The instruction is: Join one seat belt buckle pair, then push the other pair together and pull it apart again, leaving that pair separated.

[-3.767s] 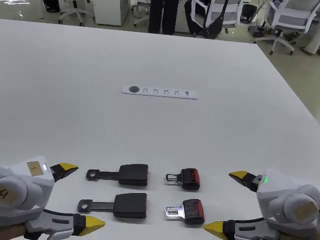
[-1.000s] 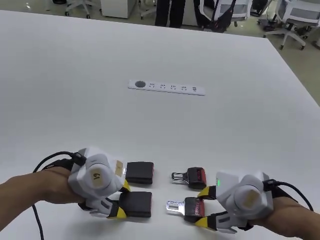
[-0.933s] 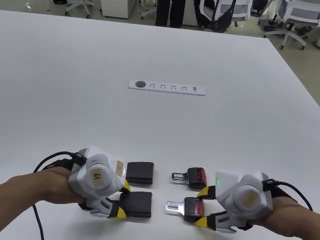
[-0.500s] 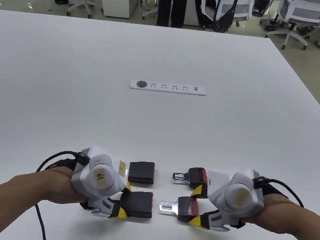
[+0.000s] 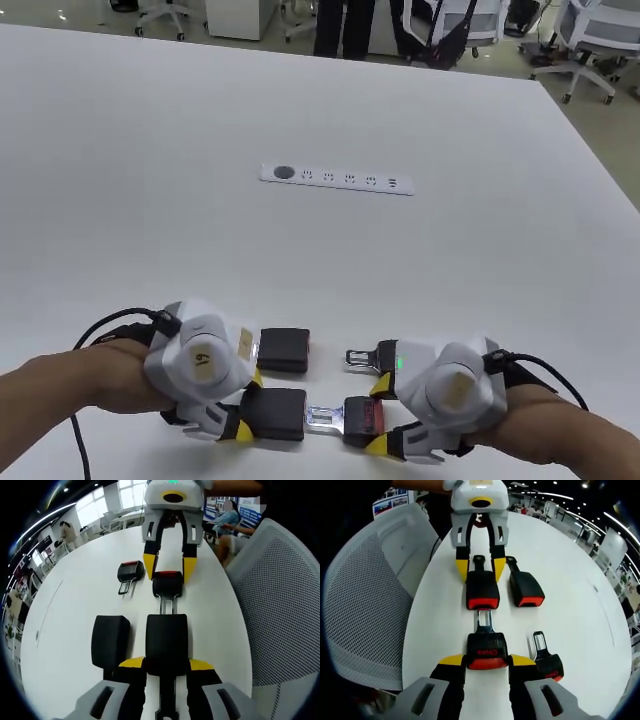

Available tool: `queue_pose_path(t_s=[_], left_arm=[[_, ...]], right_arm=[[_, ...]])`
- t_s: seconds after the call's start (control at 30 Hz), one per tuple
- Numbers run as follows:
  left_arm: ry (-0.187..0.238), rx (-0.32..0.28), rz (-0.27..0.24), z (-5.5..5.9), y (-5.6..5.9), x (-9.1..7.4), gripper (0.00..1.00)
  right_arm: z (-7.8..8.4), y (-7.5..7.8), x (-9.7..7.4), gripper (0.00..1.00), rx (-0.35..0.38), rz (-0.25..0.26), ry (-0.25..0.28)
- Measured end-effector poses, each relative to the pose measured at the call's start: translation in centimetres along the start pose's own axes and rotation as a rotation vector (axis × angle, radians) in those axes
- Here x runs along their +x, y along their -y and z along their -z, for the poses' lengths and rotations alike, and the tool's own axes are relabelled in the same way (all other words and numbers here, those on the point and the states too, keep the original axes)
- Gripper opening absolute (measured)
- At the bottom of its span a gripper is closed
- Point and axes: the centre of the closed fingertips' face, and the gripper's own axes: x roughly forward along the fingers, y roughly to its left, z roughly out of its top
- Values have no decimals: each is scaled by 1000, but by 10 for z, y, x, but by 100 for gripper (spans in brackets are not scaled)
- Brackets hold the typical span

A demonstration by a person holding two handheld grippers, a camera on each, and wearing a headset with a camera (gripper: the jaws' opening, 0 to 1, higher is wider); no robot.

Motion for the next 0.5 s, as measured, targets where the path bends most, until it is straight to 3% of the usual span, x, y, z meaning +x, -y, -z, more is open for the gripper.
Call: queue_pose_path(t_s=[0.27, 0.5], left_arm=[[1, -2, 1, -1, 1, 0, 32], [1, -4, 2, -1, 1, 0, 32]], right_arm=[[-6, -1, 3, 30, -15, -7, -9], [-12, -2, 5, 30, -7, -13, 16]])
